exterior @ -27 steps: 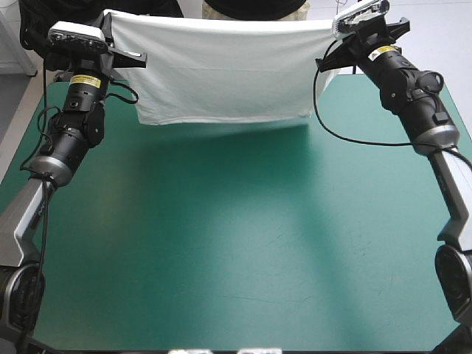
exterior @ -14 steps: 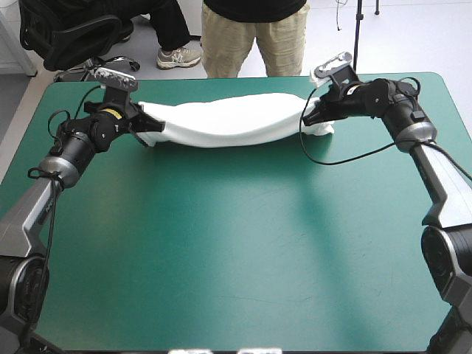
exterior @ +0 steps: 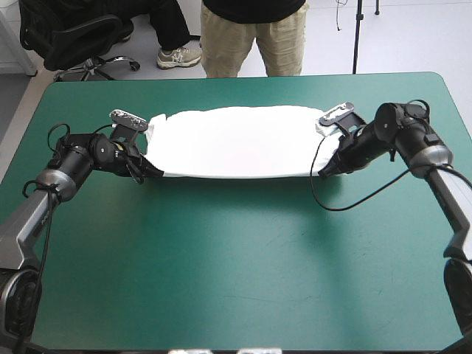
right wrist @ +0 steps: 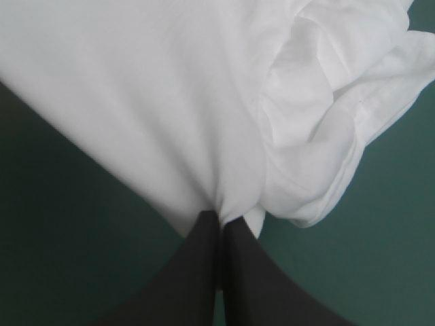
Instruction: Fold the cloth
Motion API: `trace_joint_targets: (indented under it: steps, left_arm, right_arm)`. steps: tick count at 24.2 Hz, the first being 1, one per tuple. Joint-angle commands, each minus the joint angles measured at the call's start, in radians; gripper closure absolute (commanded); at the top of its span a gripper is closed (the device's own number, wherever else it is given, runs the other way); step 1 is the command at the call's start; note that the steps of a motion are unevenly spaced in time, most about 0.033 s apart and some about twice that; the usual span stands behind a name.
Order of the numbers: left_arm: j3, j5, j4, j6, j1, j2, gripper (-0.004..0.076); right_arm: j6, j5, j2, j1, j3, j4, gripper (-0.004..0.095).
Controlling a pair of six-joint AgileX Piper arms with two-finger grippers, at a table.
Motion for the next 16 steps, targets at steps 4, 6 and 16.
trace_joint_targets:
  steps: [4, 6, 16]
  left_arm:
    - [-0.022, 0.212, -0.008, 0.057, -0.003, -0.096, 0.0741]
    - [-0.022, 0.315, -0.008, 0.032, -0.003, -0.106, 0.0741]
    - [0.313, 0.319, -0.082, -0.042, -0.065, -0.300, 0.0741]
  right_arm:
    - [0.044, 0.050, -0.180, -0.009, 0.157, -0.037, 0.0925]
    - [0.047, 0.057, -0.206, -0.009, 0.222, -0.025, 0.0925]
    - [0.046, 0.047, -0.313, -0.005, 0.509, 0.130, 0.0924]
